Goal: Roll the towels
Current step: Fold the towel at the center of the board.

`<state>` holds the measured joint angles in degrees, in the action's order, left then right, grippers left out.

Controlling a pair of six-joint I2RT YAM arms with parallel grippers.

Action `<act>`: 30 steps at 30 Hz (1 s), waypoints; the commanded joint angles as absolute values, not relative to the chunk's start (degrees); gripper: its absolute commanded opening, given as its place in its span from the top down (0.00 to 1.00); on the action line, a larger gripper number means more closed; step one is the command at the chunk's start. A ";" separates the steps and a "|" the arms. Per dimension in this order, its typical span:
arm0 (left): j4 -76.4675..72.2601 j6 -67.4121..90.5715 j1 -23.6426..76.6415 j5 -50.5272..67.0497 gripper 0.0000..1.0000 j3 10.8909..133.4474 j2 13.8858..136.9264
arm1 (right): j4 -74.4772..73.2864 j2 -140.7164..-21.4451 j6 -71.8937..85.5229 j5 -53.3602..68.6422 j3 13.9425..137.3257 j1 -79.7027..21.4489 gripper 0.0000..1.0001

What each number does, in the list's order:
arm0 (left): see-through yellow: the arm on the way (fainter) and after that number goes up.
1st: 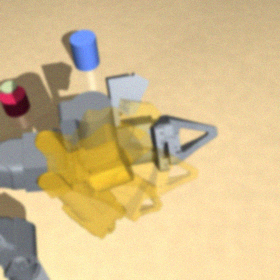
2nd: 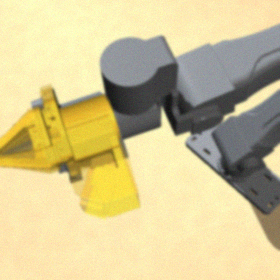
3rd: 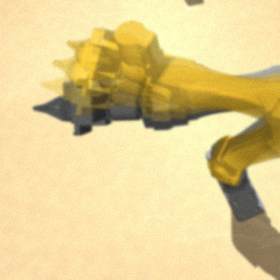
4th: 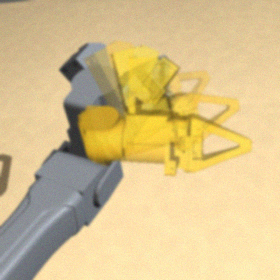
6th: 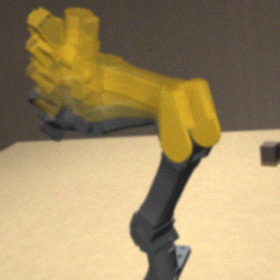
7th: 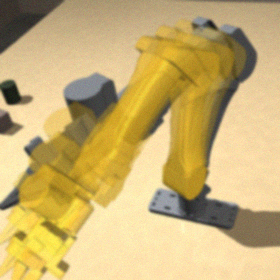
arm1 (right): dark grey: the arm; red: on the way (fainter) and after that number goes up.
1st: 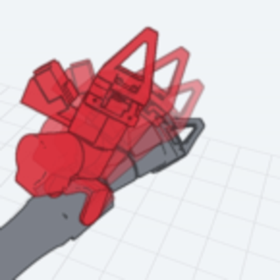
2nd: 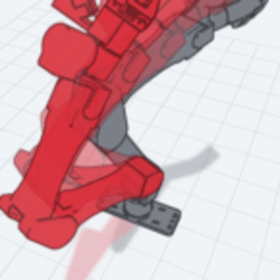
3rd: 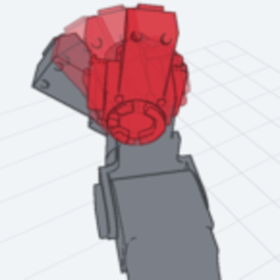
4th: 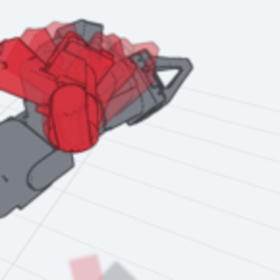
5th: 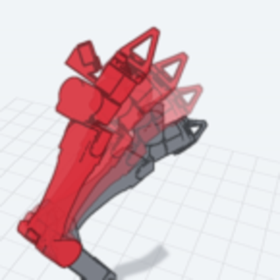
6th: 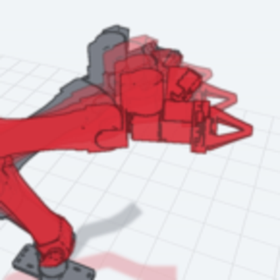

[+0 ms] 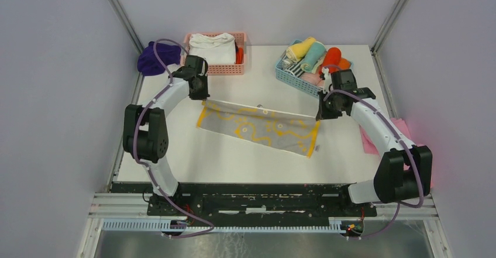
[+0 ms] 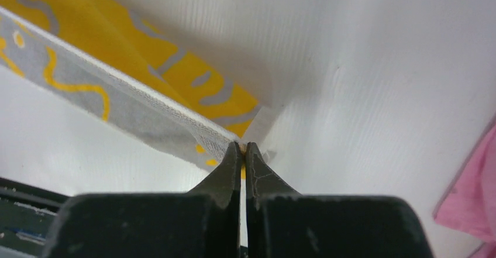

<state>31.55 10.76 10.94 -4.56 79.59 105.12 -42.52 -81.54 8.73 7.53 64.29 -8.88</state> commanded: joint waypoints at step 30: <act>31.27 17.28 10.31 -9.77 0.96 66.75 95.55 | -39.34 -80.21 20.65 18.70 47.81 -9.93 0.95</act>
